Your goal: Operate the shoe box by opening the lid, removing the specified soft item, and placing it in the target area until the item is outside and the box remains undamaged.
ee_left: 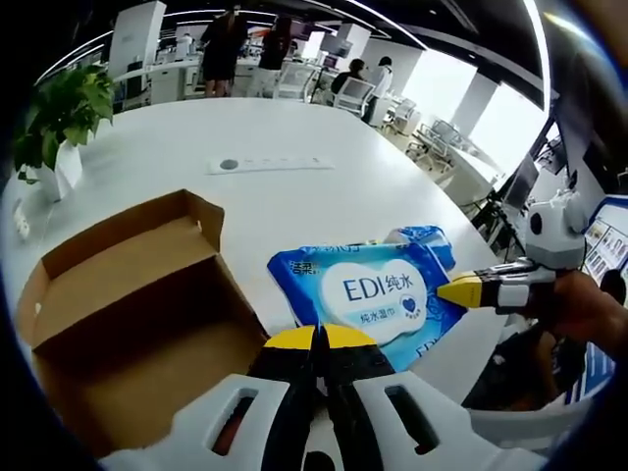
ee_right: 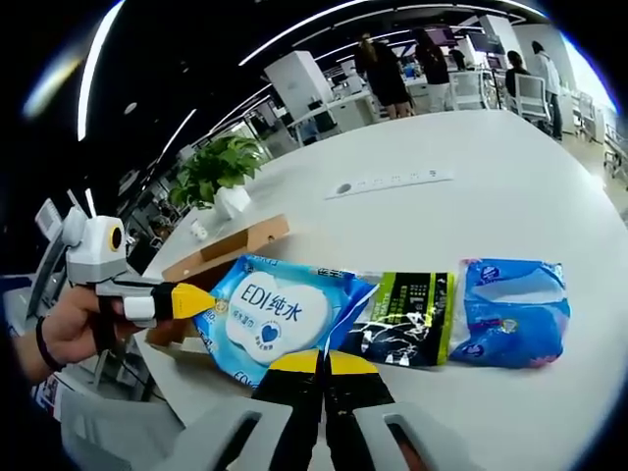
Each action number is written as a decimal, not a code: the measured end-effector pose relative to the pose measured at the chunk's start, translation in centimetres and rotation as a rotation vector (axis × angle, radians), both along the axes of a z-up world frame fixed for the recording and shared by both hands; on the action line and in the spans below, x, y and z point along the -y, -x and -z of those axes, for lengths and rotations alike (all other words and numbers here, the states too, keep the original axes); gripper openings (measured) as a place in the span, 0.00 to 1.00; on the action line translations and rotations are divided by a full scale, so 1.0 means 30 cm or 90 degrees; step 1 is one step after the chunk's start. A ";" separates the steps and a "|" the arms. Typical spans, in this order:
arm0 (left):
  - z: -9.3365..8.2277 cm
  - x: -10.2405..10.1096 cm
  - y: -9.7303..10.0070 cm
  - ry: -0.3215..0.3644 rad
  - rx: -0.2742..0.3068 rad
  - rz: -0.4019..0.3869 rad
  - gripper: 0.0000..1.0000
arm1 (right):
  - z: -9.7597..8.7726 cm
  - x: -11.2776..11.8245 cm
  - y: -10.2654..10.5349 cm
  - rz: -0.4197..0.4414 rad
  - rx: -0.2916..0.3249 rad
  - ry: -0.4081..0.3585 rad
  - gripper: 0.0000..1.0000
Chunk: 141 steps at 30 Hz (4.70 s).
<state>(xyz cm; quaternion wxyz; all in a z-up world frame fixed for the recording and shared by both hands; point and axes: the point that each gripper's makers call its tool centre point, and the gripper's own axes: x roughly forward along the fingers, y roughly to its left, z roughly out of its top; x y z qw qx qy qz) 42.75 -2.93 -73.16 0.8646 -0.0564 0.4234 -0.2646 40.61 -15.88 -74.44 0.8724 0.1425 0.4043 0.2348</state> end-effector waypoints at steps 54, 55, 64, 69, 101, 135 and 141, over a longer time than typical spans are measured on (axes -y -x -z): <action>0.193 0.128 -0.158 -0.014 -0.050 -0.037 0.00 | 0.226 0.134 -0.207 -0.002 -0.048 0.046 0.00; 0.196 0.130 -0.160 -0.014 -0.051 -0.037 0.00 | 0.228 0.135 -0.209 -0.002 -0.048 0.047 0.00; 0.216 0.141 -0.168 -0.020 -0.056 -0.039 0.00 | 0.239 0.149 -0.226 0.002 -0.040 0.069 0.00; 0.222 0.144 -0.171 -0.019 -0.059 -0.038 0.00 | 0.240 0.156 -0.232 0.001 -0.033 0.088 0.00; 0.160 0.090 -0.173 0.000 -0.048 -0.027 0.09 | 0.141 0.213 -0.212 0.074 -0.001 0.109 0.06; -0.023 -0.168 -0.101 0.045 0.023 -0.043 0.13 | -0.010 0.023 -0.168 0.029 0.057 0.070 0.12; -0.041 -0.238 -0.073 0.039 0.031 -0.047 0.16 | -0.036 -0.019 -0.162 0.011 0.075 0.058 0.16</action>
